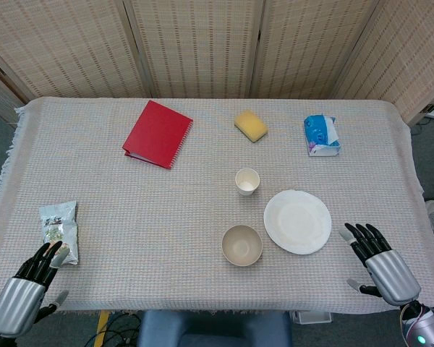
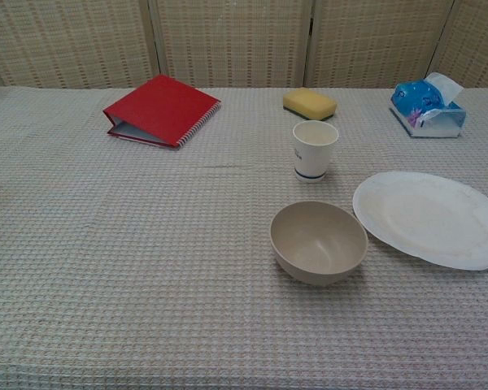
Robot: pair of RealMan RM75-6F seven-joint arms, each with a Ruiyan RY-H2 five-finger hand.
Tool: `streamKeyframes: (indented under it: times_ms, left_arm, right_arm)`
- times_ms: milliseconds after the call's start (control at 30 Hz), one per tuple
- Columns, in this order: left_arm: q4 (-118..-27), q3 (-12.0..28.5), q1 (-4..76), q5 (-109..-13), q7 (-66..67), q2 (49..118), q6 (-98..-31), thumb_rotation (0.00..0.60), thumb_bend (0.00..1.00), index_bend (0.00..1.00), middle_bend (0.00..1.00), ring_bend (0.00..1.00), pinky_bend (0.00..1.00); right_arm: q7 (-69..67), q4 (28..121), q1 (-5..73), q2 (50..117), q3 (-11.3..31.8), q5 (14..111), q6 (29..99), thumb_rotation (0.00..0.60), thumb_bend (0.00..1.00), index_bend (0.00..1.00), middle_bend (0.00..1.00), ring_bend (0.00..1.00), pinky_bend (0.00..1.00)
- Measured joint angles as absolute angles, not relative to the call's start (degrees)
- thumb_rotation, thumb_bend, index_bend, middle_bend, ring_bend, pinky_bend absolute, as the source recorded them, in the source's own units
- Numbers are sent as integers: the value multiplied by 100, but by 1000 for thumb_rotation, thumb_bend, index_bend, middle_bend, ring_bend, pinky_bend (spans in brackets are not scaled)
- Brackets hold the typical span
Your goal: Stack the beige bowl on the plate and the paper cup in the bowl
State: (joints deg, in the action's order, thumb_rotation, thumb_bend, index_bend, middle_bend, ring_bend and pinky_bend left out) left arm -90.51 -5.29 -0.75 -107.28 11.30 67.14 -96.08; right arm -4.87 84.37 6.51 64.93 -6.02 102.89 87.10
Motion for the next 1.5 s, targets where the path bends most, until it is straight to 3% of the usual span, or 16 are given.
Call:
streamKeyframes:
  times_ms: [600, 900, 1133, 1500]
  left_arm:
    - [-9055, -528, -61, -10743, 1068, 6693, -9607, 600, 276, 0, 69, 3, 285]
    - [-9067, -510, -80, -10736, 1055, 6700, -9669, 600, 276, 0, 69, 3, 285]
    - [-9063, -514, -88, -10725, 1036, 6685, -9681, 600, 277, 0, 69, 3, 285]
    - [-9048, -500, -179, -10729, 754, 6552, -9957, 600, 276, 0, 69, 3, 285]
  right_arm:
    - [-654, 8735, 915, 6297, -658, 10288, 8206, 600, 64, 0, 0, 0, 0]
    - [-392, 10295, 1860, 5631, -503, 10041, 6576, 600, 63, 0, 0, 0, 0]
    - [117, 11439, 2785, 5425, -172, 9090, 4979, 600, 55, 0, 0, 0, 0]
    - [1274, 11718, 3666, 6155, 279, 7166, 4227, 600, 38, 0, 0, 0, 0]
